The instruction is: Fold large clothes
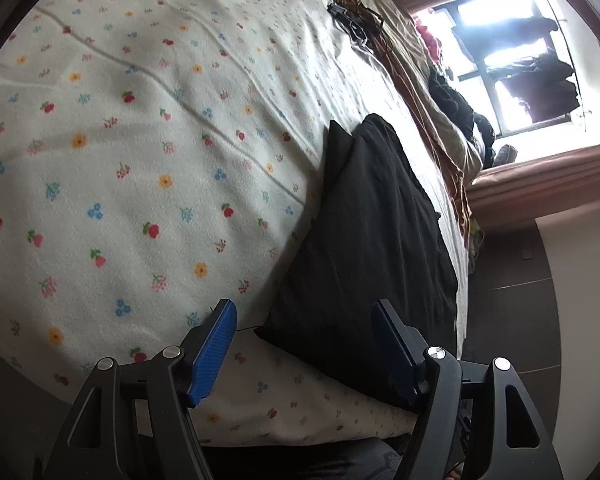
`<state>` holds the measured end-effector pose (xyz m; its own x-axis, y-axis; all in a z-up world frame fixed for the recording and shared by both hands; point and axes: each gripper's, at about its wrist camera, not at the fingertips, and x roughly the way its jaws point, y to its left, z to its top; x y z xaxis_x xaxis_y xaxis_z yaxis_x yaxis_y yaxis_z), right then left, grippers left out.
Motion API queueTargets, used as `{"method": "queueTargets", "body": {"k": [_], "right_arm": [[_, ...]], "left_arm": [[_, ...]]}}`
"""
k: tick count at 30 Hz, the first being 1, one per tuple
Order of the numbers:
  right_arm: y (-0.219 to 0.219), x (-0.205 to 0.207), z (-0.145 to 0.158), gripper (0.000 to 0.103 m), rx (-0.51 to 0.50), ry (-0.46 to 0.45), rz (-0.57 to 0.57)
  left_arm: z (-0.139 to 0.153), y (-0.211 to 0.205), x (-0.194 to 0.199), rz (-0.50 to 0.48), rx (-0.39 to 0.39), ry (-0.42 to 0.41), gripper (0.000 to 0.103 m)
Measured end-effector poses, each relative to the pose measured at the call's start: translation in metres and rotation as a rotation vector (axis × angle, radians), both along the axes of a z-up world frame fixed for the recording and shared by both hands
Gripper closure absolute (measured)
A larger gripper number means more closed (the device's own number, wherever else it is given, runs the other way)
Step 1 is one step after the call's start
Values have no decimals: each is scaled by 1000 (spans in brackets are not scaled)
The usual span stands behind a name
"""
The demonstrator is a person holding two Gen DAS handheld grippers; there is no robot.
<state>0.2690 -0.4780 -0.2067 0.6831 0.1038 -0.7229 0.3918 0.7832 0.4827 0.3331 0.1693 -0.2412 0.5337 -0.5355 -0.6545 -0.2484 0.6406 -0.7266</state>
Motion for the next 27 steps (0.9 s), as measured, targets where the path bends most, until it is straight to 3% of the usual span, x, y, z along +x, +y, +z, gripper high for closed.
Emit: {"method": "queueTargets", "body": {"k": [3, 9, 14, 16, 18, 21, 27], "right_arm": [[17, 3, 18, 81, -16, -26, 54], [70, 21, 36, 81, 21, -65, 186], [127, 45, 30, 81, 33, -24, 311], [152, 54, 24, 81, 36, -3, 361], [178, 65, 19, 81, 24, 16, 406], [209, 80, 12, 81, 9, 49, 456], [246, 101, -3, 81, -18, 106, 524]], "left_arm": [[-2, -2, -1, -10, -42, 10, 32], [-11, -9, 7, 3, -105, -2, 32], [-10, -20, 24, 22, -81, -46, 32], [-9, -22, 32, 27, -69, -40, 36], [-9, -22, 36, 36, -68, -32, 50], [-14, -17, 32, 52, -91, -19, 62], [-19, -11, 8, 64, -135, -48, 70]]}}
